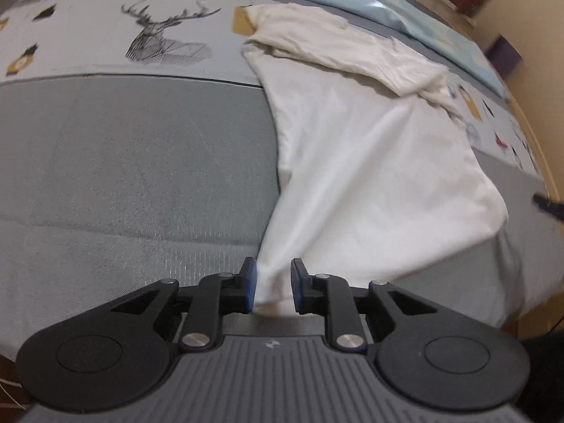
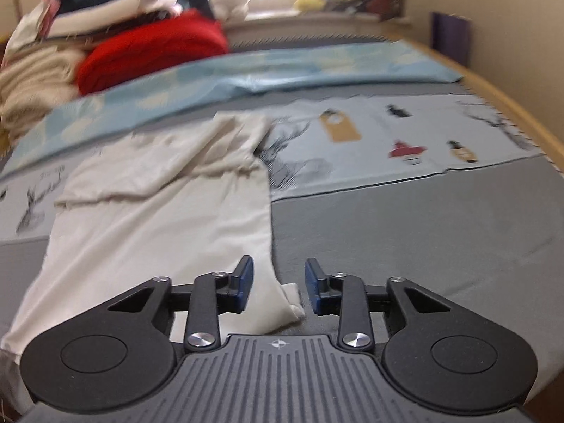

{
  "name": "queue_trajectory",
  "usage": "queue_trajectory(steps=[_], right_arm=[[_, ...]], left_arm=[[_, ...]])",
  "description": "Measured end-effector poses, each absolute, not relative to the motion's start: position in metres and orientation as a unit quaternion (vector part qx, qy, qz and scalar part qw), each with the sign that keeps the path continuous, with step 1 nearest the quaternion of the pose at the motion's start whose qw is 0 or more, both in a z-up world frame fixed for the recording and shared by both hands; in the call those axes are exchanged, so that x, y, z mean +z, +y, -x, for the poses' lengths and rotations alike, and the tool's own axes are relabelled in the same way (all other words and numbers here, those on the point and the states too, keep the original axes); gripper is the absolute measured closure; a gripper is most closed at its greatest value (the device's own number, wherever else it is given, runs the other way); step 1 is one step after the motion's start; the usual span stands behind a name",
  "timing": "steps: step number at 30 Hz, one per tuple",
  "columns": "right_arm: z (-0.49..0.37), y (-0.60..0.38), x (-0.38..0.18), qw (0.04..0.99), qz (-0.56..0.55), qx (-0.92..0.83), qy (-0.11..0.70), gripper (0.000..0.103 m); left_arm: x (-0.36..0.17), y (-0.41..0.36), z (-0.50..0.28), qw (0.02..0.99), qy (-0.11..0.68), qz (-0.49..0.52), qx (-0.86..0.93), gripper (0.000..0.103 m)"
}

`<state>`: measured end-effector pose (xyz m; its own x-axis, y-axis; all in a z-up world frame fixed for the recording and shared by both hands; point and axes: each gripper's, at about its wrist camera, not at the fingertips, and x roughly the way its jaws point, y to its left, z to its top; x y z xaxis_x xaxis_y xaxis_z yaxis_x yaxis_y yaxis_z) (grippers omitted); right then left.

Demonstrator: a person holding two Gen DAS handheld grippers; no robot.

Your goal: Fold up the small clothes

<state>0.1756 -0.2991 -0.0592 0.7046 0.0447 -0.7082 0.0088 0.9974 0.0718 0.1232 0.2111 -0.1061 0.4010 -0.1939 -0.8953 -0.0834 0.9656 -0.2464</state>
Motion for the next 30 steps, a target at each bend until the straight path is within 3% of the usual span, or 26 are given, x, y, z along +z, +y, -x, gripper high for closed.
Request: queue_trajectory(steps=[2,16,18,22,24,25,27,30], right_arm=[[-0.193,-0.294,-0.071,0.916,-0.019,0.015,0.400,0.055],[-0.237,-0.261,-0.142,0.856,0.058,0.093,0.505,0.052],[-0.232,-0.257,-0.139,0.858,0.065,0.108,0.498,0.057],[-0.220,-0.258,-0.135,0.852,0.073,0.129,0.502,0.091],[-0.212,-0.261,-0.132,0.850,0.079,0.141,0.502,0.093],[-0.207,-0.263,-0.129,0.850,0.077,0.147,0.499,0.099],[-0.199,-0.271,-0.119,0.854,0.054,0.161,0.492,0.099],[-0.191,-0.301,-0.091,0.860,-0.070,0.194,0.466,0.100]], left_arm=[[-0.116,0.209,-0.135,0.817,0.559,0.137,-0.019,0.077],[-0.148,0.202,-0.164,0.772,0.621,0.136,-0.001,0.073],[-0.150,0.201,-0.164,0.771,0.624,0.131,-0.004,0.073],[-0.149,0.198,-0.160,0.773,0.624,0.112,-0.015,0.077],[-0.146,0.196,-0.156,0.782,0.614,0.103,-0.026,0.096],[-0.141,0.195,-0.153,0.789,0.605,0.099,-0.035,0.096],[-0.129,0.197,-0.147,0.805,0.581,0.104,-0.057,0.097],[-0.098,0.220,-0.130,0.833,0.510,0.188,-0.100,0.097]])
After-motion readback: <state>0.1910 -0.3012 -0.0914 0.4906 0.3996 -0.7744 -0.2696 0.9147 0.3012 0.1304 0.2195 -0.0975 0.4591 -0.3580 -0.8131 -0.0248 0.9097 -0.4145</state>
